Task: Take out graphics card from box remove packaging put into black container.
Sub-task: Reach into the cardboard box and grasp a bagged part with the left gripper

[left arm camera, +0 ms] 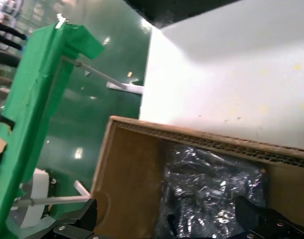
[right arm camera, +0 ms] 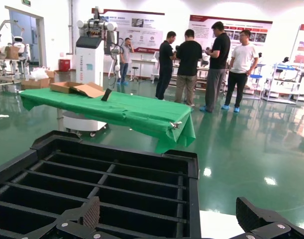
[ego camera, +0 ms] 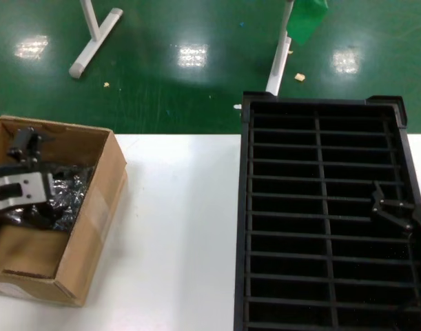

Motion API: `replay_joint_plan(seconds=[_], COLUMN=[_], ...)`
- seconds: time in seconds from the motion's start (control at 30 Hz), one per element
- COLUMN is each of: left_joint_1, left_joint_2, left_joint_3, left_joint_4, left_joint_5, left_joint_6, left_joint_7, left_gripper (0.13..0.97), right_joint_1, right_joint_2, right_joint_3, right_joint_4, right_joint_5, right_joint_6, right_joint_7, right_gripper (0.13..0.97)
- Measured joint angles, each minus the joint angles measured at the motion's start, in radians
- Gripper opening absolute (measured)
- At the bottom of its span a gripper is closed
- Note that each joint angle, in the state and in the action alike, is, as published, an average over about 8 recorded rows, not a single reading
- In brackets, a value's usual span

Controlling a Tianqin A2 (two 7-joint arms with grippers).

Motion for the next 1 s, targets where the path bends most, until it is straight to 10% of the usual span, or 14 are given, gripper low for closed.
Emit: replay_joint_plan(seconds=[0.47,1.0], left_joint_1=[-0.031,0.030], left_joint_2=[0.061,0.052], left_joint_3=[-0.007,-0.030], left_joint_4=[-0.033,-0.038], left_joint_5=[0.200,0.215], left_joint_6=[0.121,0.120], left_joint_7=[-0.056,0.063], left_gripper=[0.966,0.966], right_joint_1=[0.000,0.000], right_joint_2=[0.000,0.000], right_joint_3=[0.000,0.000], right_joint_4=[0.000,0.000], right_joint_5=[0.000,0.000], right_joint_6=[0.000,0.000], right_joint_7=[0.000,0.000], right_gripper=[0.966,0.966])
